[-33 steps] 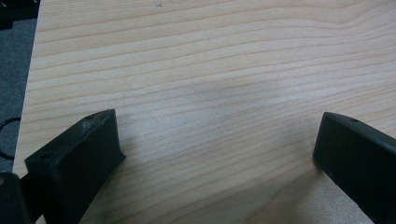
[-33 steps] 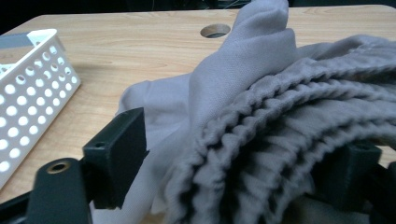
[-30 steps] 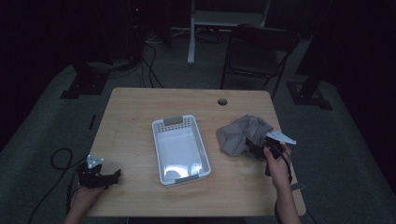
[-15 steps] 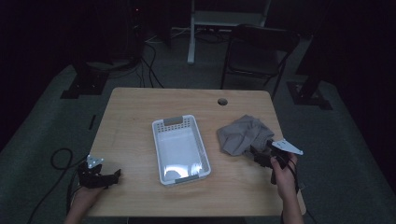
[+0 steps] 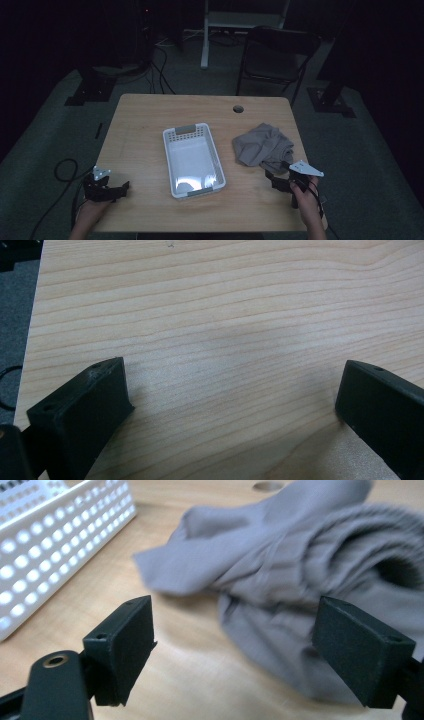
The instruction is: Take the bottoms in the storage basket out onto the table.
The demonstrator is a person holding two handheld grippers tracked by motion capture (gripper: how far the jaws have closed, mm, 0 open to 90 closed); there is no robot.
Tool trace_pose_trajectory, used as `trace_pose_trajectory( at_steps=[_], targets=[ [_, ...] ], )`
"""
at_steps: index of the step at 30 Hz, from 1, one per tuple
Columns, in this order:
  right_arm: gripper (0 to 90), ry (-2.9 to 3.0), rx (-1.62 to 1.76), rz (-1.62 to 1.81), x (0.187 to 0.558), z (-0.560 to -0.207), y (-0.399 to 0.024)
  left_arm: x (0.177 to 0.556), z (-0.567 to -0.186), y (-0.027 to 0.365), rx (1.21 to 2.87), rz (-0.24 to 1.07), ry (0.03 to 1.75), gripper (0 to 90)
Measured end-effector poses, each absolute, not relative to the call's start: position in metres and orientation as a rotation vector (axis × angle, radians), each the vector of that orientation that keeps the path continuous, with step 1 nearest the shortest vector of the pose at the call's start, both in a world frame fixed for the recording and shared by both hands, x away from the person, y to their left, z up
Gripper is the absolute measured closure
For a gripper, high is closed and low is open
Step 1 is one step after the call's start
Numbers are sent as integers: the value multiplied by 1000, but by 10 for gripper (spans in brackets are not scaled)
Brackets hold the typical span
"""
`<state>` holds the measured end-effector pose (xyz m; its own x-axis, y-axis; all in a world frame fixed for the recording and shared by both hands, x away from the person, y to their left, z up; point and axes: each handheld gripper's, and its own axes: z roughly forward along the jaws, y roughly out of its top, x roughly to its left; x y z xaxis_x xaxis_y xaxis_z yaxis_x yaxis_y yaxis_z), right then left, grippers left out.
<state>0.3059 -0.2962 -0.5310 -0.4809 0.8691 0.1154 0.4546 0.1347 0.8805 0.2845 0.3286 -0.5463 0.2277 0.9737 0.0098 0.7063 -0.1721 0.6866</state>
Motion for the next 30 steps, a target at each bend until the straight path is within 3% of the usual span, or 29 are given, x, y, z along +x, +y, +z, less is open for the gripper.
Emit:
trace_pose_trajectory(
  at_steps=[30],
  targets=[
    [155,2410,857,1287,289,-546,-261,284,-546,329,1948,623,1540,14]
  ],
)
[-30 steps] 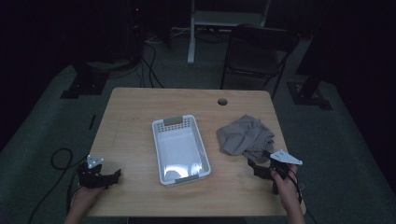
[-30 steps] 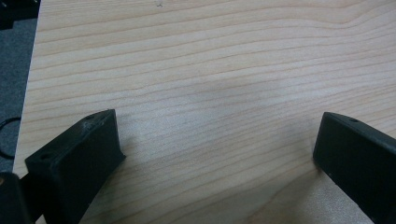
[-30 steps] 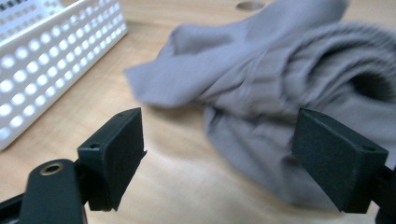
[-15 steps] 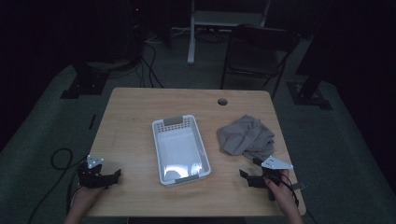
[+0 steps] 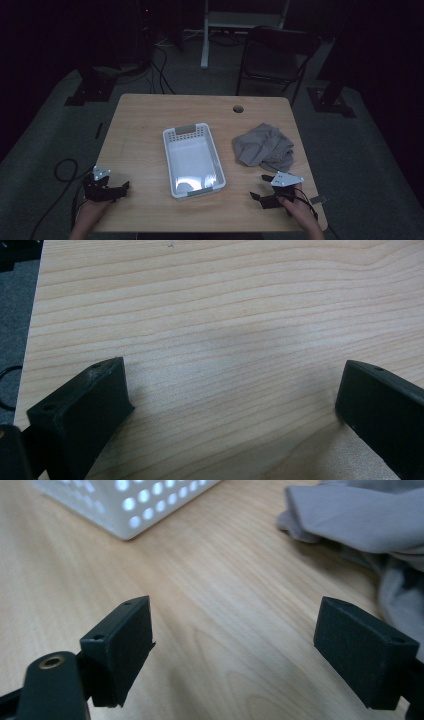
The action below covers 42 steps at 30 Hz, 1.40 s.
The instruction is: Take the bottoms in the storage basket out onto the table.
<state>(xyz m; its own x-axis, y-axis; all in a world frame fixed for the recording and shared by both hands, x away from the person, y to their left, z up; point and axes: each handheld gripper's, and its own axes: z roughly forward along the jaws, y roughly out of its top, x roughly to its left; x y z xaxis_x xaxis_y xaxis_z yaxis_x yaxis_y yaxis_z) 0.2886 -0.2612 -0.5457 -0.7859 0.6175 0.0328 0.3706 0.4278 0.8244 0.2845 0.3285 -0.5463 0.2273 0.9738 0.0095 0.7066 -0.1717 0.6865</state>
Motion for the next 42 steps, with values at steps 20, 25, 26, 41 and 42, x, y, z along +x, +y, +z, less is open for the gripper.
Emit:
trace_pose_trajectory(
  at_steps=[20,25,26,41,42],
  targets=[
    [142,2618,675,1125,286,-550,-248,284,-546,329,1949,623,1540,14],
    [141,2627,684,1129,285,-550,-248,284,-546,329,1949,623,1539,14],
    [135,2629,681,1128,285,-550,-248,284,-546,329,1949,623,1540,14],
    [123,2607,730,1113,282,-550,-245,284,-546,329,1949,623,1540,14],
    [123,2609,728,1114,282,-550,-245,284,-546,329,1949,623,1539,14]
  ],
)
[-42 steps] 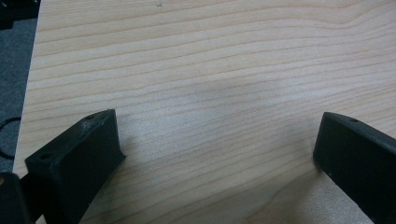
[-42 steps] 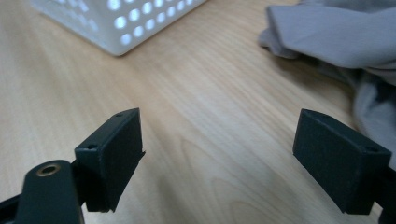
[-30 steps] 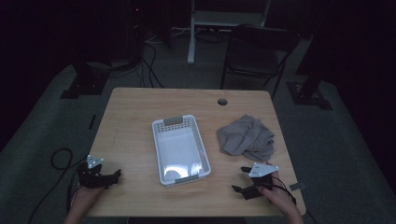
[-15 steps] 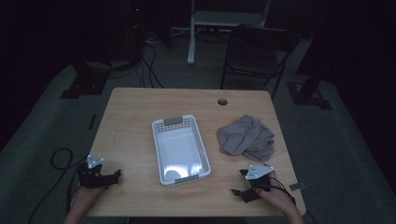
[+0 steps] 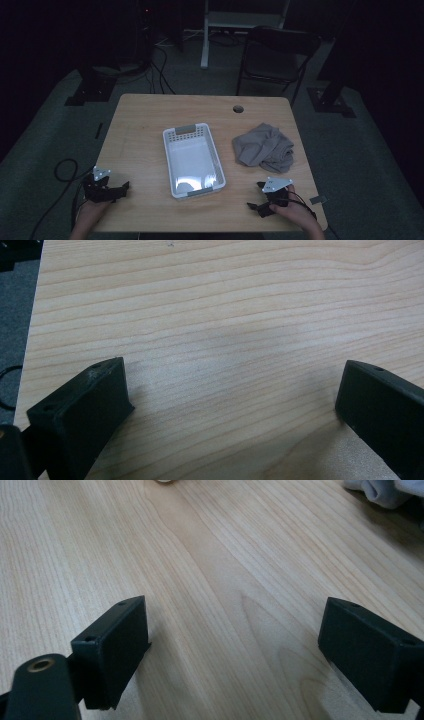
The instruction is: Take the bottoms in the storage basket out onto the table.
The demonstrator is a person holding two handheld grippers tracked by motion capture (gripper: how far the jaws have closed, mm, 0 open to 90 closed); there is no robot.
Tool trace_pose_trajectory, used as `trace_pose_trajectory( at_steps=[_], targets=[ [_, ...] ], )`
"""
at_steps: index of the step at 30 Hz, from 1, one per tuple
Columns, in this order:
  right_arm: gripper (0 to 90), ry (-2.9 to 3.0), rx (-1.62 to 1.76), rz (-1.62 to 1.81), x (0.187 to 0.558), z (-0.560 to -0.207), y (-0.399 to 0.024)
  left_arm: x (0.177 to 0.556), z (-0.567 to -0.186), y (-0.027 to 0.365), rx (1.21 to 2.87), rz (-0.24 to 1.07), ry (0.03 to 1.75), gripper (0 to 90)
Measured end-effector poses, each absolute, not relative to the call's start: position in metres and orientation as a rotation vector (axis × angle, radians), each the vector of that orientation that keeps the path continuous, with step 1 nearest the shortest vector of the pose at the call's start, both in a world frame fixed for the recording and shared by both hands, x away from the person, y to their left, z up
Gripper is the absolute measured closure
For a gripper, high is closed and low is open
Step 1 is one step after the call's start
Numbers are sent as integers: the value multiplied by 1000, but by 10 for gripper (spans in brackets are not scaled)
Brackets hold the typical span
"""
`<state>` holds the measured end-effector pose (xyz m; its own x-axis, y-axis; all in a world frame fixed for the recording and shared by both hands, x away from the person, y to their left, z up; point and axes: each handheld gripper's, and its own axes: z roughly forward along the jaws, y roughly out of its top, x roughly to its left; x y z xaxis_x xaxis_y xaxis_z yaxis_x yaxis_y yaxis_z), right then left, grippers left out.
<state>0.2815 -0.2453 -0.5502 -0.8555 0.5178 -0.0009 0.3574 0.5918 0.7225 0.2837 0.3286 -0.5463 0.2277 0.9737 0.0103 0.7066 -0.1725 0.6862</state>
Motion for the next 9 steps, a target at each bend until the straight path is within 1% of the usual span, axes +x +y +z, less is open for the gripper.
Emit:
trace_pose_trajectory(
  at_steps=[9],
  targets=[
    [123,2617,710,1118,281,-550,-245,284,-546,329,1949,623,1540,14]
  ],
)
